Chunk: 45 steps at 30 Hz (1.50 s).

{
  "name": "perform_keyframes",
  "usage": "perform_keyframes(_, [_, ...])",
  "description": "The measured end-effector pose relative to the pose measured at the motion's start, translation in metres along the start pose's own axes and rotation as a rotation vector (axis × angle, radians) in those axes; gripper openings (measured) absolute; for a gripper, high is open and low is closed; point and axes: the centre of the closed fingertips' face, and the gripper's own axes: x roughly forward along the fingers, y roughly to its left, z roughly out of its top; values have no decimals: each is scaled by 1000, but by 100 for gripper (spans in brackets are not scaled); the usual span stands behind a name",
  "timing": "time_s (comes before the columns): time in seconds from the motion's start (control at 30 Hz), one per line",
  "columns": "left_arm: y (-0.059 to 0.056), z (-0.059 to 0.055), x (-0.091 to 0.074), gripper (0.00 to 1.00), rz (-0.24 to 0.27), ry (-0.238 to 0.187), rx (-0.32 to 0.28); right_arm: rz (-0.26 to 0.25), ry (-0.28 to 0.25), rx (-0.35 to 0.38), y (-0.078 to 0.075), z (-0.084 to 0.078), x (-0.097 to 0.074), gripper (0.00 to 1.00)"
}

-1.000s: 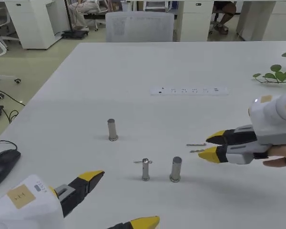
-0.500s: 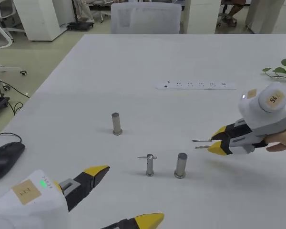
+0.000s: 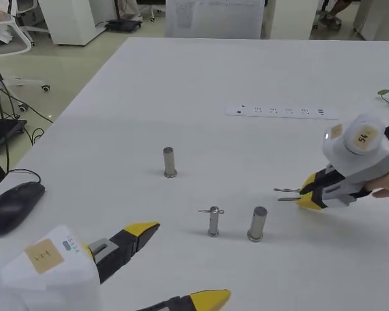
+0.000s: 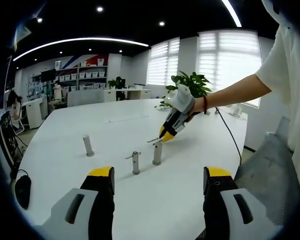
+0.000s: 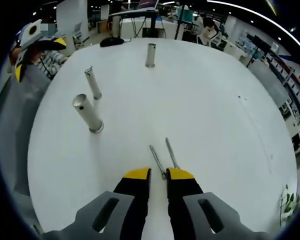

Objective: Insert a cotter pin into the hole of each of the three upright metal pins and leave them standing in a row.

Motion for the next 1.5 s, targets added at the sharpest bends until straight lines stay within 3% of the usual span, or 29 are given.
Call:
perform_keyframes(0.47, [1, -1, 1, 70, -2, 12, 7, 67, 53, -16, -4, -2, 6, 12])
perform_keyframes(0.67, [1, -1, 1, 69, -5, 14, 8, 87, 89, -68, -1, -6, 5, 7])
perform_keyframes(1.0, [-1, -2, 0, 66, -14, 24, 16, 84, 157, -159, 1, -6, 6, 5])
perform_keyframes(1.5, [-1, -2, -2, 64, -19, 24, 13, 32, 160, -168, -4, -4, 3, 3])
